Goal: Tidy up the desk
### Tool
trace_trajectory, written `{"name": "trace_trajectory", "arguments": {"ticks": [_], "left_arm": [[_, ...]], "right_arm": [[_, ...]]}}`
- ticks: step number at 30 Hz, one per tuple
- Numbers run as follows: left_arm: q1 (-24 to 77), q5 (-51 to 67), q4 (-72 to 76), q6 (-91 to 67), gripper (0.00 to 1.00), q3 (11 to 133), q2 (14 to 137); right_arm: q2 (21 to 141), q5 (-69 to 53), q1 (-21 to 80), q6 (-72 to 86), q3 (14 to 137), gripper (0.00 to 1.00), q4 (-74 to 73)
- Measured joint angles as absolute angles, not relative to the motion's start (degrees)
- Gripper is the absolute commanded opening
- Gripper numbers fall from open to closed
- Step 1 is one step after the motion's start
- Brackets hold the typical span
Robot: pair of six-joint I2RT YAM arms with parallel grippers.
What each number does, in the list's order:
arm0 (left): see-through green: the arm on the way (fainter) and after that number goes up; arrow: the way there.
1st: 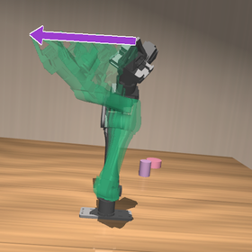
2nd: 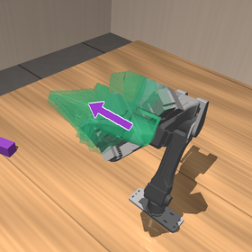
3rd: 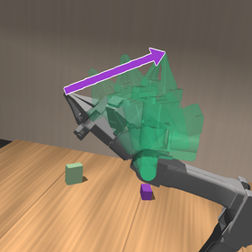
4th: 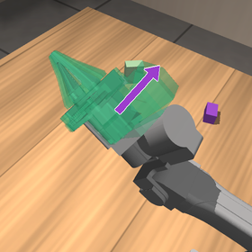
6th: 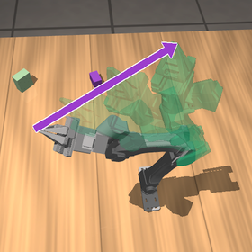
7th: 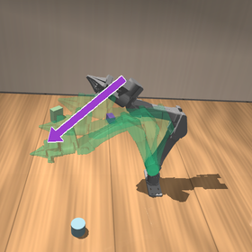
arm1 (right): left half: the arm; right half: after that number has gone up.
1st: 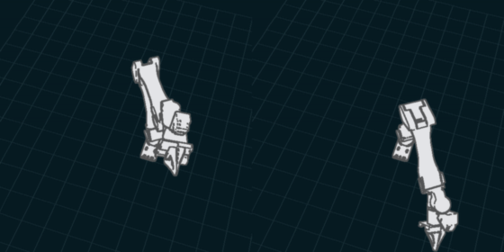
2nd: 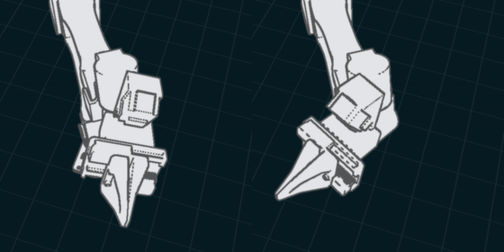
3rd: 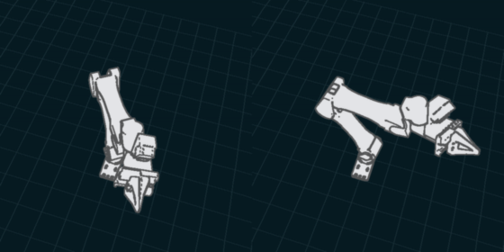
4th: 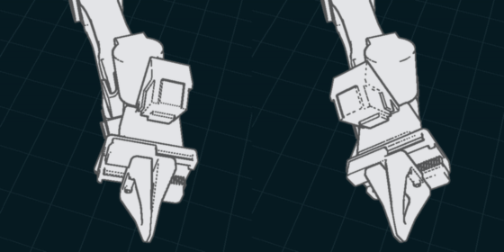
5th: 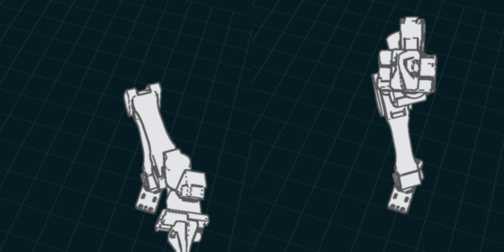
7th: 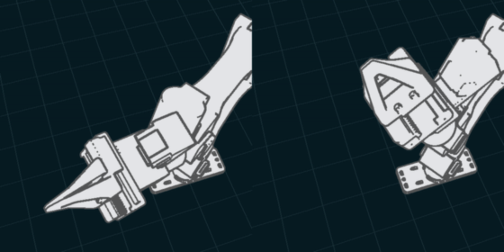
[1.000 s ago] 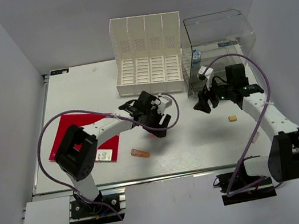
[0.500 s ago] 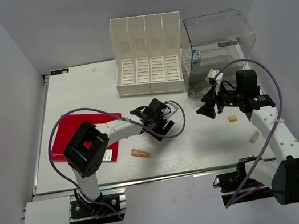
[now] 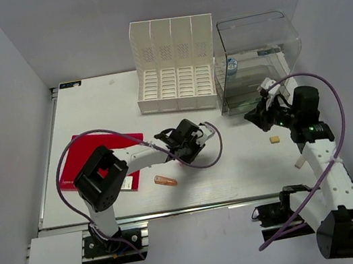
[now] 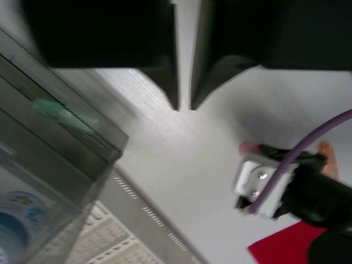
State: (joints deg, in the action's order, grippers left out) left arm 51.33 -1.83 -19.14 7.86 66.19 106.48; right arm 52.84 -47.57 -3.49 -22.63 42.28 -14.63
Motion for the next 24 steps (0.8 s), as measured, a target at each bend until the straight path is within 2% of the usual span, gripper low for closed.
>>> {"name": "trace_trajectory", "arguments": {"ticks": [1, 6, 11, 15, 24], "left_arm": [[51.44, -0.25, -18.85, 7.77, 0.07, 65.41, 105.65], [51.9, 6.5, -14.31, 8.58, 0.02, 62.3, 98.61], [51.94, 11.29, -1.8, 12.82, 0.02, 64.1, 93.58], [51.77, 13.63, 6.57, 15.79, 0.02, 70.57, 97.84], [51.31, 15.29, 24.73, 17.76, 0.04, 81.97, 115.61]], "right_arm": [[51.94, -46.26, -3.86, -21.85, 41.8, 0.0, -13.87], [47.53, -35.27, -6.22, -16.05, 39.59, 0.0, -8.38], [46.22, -26.2, -8.29, -12.29, 39.51, 0.0, -5.3], [45.65, -22.35, -9.54, -10.83, 39.46, 0.0, -4.29], [44.62, -19.57, -10.81, -10.24, 38.61, 0.0, -3.03]]}}
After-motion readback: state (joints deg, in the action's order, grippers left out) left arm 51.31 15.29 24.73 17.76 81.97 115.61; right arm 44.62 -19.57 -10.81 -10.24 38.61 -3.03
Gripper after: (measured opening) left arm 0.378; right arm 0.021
